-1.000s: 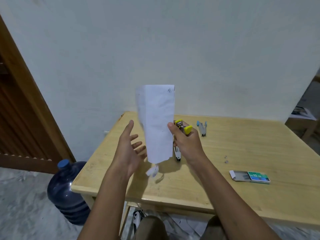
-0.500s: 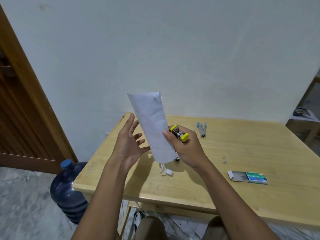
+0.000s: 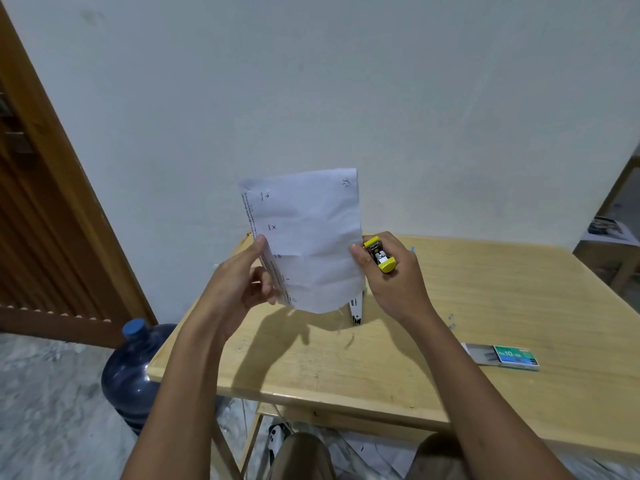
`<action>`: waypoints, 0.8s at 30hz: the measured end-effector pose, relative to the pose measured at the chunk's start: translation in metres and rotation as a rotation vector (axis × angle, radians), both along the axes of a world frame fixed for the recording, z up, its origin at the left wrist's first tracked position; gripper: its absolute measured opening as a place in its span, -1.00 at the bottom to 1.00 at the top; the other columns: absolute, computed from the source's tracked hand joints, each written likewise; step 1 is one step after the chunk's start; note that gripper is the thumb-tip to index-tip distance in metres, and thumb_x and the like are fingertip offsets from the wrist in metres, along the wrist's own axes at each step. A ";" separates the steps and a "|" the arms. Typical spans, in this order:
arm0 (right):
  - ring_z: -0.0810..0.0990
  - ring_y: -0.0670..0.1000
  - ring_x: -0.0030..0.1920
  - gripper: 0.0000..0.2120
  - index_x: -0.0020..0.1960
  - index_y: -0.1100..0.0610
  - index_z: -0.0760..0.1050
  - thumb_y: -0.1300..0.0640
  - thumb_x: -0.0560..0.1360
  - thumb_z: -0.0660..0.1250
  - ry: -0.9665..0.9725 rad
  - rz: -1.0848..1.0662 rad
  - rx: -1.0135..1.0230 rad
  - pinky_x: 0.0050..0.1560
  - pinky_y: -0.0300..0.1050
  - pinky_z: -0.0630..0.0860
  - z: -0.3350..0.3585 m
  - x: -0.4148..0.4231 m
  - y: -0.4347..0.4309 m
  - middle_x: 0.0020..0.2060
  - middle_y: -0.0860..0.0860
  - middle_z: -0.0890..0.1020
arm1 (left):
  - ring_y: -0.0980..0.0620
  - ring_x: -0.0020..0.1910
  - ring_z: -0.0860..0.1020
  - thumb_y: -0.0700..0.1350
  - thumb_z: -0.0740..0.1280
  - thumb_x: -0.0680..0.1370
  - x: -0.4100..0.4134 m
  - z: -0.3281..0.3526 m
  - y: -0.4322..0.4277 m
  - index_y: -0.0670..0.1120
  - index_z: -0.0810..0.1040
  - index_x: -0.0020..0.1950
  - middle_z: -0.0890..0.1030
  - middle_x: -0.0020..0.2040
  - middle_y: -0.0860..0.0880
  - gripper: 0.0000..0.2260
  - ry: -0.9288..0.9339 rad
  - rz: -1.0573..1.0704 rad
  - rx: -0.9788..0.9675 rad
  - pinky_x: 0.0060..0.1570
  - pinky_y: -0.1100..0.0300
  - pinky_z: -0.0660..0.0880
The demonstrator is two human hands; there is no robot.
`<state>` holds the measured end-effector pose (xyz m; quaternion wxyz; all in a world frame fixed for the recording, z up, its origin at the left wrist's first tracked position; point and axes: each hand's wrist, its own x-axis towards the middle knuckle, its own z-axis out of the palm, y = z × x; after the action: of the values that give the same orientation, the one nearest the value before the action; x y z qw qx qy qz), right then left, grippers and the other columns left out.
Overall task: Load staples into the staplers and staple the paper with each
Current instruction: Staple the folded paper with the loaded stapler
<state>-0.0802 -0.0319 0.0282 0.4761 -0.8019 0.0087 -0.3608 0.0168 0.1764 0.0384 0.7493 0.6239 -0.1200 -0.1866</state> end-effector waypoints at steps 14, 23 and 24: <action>0.13 -0.05 -0.50 -0.61 -0.18 0.27 0.40 -0.05 0.53 0.40 0.288 0.058 0.551 -0.40 -0.20 0.17 -0.001 -0.001 0.020 -0.52 -0.11 0.16 | -0.11 0.18 0.63 -0.20 0.36 0.58 -0.016 -0.010 -0.022 -0.17 0.49 0.21 0.65 0.20 -0.15 -0.79 -0.118 0.189 -0.346 0.14 -0.01 0.58; 0.24 -0.10 -0.53 -0.82 0.08 0.07 0.60 0.11 0.50 0.47 0.248 0.075 0.741 -0.46 -0.24 0.24 -0.012 0.002 0.022 -0.48 -0.13 0.40 | -0.03 0.09 0.66 -0.24 0.36 0.57 -0.018 -0.011 -0.023 -0.12 0.47 0.35 0.68 0.15 -0.10 -0.66 -0.072 0.171 -0.345 0.05 0.11 0.62; 0.27 -0.11 -0.53 -0.84 0.04 0.13 0.63 0.10 0.50 0.47 0.260 0.093 0.711 -0.48 -0.27 0.25 -0.011 0.000 0.023 -0.49 -0.14 0.45 | -0.04 0.08 0.67 -0.21 0.36 0.58 -0.019 -0.012 -0.024 -0.15 0.53 0.29 0.69 0.12 -0.11 -0.72 -0.070 0.142 -0.313 0.01 0.14 0.61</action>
<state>-0.0806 -0.0086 0.0168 0.7355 -0.6252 0.1571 -0.2086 -0.0025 0.1521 0.0260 0.8440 0.5127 -0.1292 -0.0902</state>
